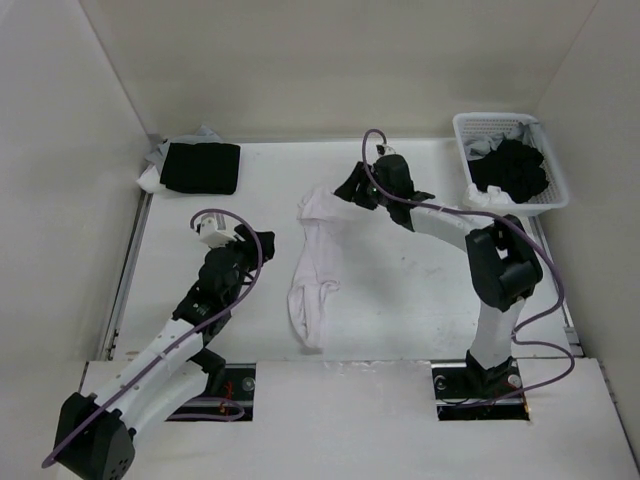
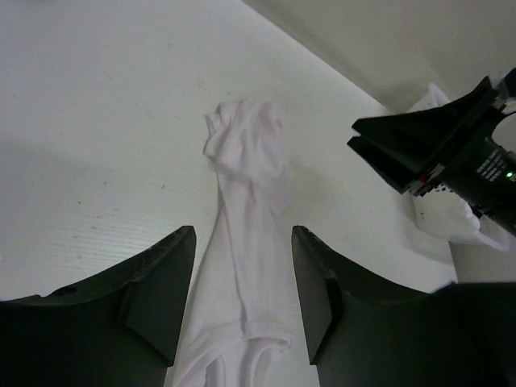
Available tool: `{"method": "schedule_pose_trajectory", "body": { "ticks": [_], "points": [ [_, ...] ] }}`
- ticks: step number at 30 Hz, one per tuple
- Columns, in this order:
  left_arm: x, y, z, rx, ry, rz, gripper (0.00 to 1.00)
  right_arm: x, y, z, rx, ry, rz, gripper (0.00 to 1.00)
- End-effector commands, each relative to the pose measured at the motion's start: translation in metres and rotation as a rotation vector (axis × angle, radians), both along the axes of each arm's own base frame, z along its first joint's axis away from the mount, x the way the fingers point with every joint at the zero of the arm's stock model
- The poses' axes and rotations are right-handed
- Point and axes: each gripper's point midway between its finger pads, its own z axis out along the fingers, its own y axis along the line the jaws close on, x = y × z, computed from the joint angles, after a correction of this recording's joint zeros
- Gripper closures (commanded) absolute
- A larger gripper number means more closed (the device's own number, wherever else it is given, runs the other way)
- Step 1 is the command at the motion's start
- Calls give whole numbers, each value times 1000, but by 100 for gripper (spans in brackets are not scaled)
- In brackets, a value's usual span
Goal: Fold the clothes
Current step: Move the tank top to the center of the board, then flatten the tank top out
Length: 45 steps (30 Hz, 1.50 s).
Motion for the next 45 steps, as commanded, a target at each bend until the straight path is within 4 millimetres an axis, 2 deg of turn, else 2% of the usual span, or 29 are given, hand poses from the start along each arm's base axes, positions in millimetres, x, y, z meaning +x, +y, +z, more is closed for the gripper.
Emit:
{"method": "schedule_pose_trajectory", "body": {
  "ticks": [1, 4, 7, 9, 11, 13, 14, 17, 18, 19, 22, 24, 28, 31, 38, 45],
  "points": [
    [7, 6, -11, -4, 20, 44, 50, 17, -16, 47, -22, -130, -64, 42],
    [16, 9, -22, -4, 47, 74, 50, 0, -13, 20, -112, -124, -60, 43],
    [30, 3, -27, -17, 54, 76, 50, -7, -15, -17, -199, -81, -79, 71],
    [44, -5, -27, -24, 52, 69, 50, -5, -15, -37, -223, -48, -83, 80],
    [57, -18, -28, -22, 62, 42, 50, -2, -12, -48, -227, -23, -78, 76],
    [68, -25, -31, -17, 71, 31, 50, 0, -9, -52, -240, -22, -75, 61],
    [74, -26, -35, -16, 76, 36, 50, -2, -6, -53, -241, -21, -66, 59],
    [86, -23, -47, -31, 103, 55, 50, -9, 12, -51, -238, -23, -3, 58],
    [93, -22, -53, -73, 124, 58, 50, -14, 22, -53, -273, -24, 30, 61],
    [95, -22, -54, -77, 125, 58, 50, -14, 23, -54, -281, -24, 35, 61],
    [103, -23, -62, -134, 152, 47, 54, -22, 37, -63, -384, -24, 94, 71],
    [102, -17, -70, -161, 168, 65, 57, -21, 42, -64, -447, -35, 111, 68],
    [87, -5, -85, -198, 202, 97, 60, -11, 50, -67, -541, -39, 117, 53],
    [73, -1, -91, -219, 212, 104, 60, -8, 64, -71, -593, -35, 146, 53],
    [45, 4, -93, -241, 207, 96, 60, 2, 76, -86, -785, -26, 106, 53],
    [35, 3, -102, -249, 228, 66, 59, 2, 87, -96, -880, -35, 95, 52]
  ]
}}
